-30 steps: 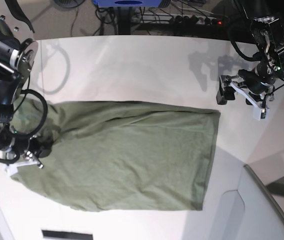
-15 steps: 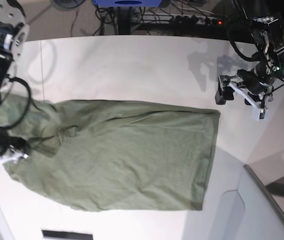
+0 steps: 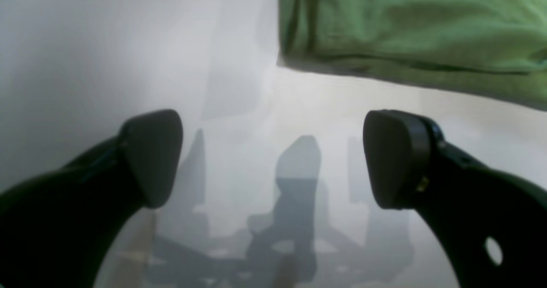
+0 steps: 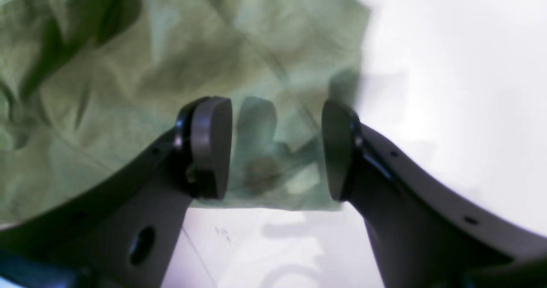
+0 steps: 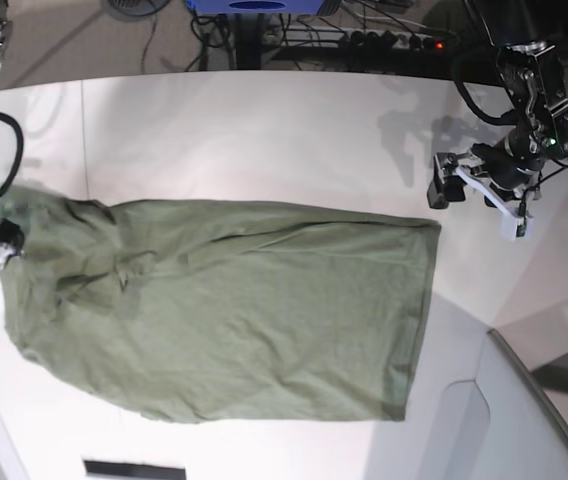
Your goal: Layout the t-shirt on the table in an organized manner, then fold the t-shirt properly
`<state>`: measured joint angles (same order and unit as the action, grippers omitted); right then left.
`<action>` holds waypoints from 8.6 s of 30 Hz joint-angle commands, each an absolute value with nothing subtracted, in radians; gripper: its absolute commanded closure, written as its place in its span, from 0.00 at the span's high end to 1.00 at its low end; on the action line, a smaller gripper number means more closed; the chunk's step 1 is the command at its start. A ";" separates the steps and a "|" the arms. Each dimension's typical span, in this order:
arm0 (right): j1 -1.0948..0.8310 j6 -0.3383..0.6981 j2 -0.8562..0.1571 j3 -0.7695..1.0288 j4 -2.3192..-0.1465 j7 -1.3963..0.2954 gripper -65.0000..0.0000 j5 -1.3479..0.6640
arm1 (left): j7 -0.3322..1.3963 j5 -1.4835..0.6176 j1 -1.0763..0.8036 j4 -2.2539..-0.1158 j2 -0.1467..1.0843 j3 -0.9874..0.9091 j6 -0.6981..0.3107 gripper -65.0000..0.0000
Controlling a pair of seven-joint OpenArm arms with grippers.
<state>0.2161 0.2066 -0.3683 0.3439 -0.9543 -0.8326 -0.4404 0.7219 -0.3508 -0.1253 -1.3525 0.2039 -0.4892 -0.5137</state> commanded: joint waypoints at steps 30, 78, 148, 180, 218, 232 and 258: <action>0.061 0.205 -0.298 0.380 -1.264 -0.786 0.09 -0.450 | 0.707 -0.367 -0.150 -1.408 0.214 -0.463 -0.559 1.00; 0.529 0.222 -0.317 0.226 -0.564 -0.455 0.61 -0.130 | 0.705 -0.242 -0.117 -1.454 0.177 -0.387 -0.570 0.00; 0.441 0.225 -0.364 0.225 -0.759 -0.627 0.10 -0.358 | 0.705 -0.236 -0.107 -1.452 0.177 -0.386 -0.570 0.00; 0.205 0.226 -0.263 0.357 -1.299 -0.963 0.00 -0.363 | 0.705 -0.234 -0.105 -1.426 0.179 -0.386 -0.570 0.00; 0.101 0.306 -0.179 0.753 -1.283 -0.832 0.66 -0.364 | 0.705 -0.242 -0.091 -1.388 0.219 -0.387 -0.570 0.00; 0.039 0.564 -0.015 1.032 -1.256 -0.900 0.77 -0.363 | 0.705 -0.243 -0.105 -1.382 0.213 -0.414 -0.570 0.05; 0.142 0.559 -0.117 1.185 -0.909 -0.774 0.57 -0.409 | 0.708 -0.495 -0.179 -1.326 0.153 -0.587 -0.575 0.78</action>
<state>0.1432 0.5846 -0.1062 1.1831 -0.9043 -0.7567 -0.4503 0.7242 -0.4793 -0.1837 -1.3113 0.1379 -0.5819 -0.5697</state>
